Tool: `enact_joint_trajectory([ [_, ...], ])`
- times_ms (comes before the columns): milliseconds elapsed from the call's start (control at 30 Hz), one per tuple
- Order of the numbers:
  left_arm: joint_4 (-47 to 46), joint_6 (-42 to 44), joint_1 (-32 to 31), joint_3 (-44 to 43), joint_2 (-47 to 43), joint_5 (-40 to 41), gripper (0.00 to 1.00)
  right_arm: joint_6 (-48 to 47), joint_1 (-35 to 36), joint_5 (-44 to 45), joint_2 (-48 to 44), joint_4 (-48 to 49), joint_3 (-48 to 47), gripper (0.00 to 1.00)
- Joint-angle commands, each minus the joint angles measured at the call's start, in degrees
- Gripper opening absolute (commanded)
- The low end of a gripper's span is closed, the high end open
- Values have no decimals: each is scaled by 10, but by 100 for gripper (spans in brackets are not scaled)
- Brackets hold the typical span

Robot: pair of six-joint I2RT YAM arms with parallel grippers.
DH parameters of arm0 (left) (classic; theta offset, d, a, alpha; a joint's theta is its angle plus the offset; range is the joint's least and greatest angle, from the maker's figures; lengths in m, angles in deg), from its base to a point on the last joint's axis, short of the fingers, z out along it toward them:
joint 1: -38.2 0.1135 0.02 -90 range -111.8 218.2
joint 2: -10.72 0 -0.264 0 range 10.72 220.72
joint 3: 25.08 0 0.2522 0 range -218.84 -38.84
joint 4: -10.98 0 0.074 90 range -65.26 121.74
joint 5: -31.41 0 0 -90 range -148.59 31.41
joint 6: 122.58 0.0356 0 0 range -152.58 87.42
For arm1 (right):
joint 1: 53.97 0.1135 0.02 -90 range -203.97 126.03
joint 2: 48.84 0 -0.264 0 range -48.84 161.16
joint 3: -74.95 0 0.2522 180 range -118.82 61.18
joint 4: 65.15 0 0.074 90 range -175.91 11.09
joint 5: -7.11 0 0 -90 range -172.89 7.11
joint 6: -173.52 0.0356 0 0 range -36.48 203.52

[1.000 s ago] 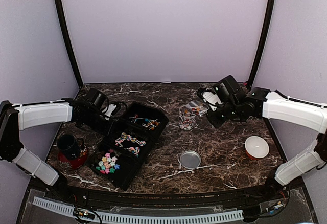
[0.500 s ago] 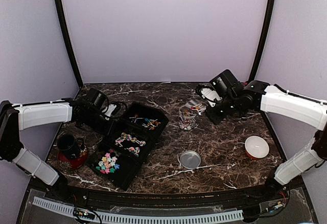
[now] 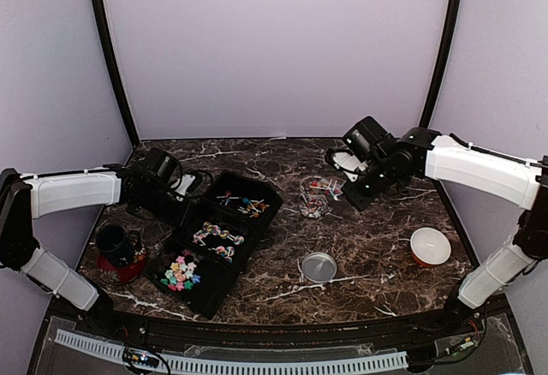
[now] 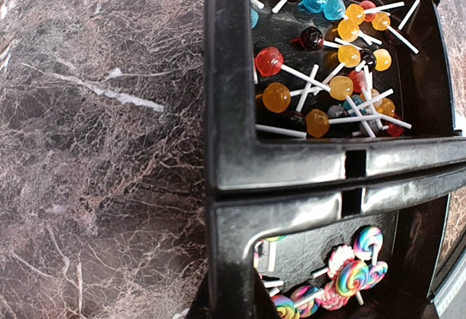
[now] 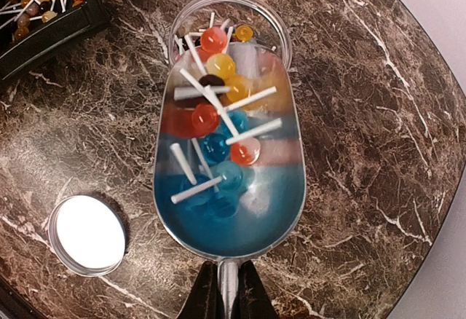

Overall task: Pack the candies
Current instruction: Place the fake candies in the packing box.

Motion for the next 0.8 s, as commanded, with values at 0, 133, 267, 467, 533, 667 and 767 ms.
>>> enact_joint_trajectory([
  [0,-26,-12,4,-4,-38,-26,0,11,-5,7,7,-15,-27,0],
  [133,-26,-12,4,-3,-38,-26,0,10,-5,10,18,-30,-36,0],
  [267,-26,-12,4,-4,-38,-27,0,8,-5,13,29,-47,-45,0],
  [467,-26,-12,4,-3,-37,-28,0,6,-5,23,38,-68,-57,0],
  [533,-27,-12,4,-4,-36,-28,0,6,-5,26,39,-74,-61,0],
  [667,-27,-12,5,-4,-35,-28,0,5,-5,34,41,-91,-73,0],
  [767,-27,-12,4,-4,-34,-27,0,6,-5,37,43,-105,-82,0],
])
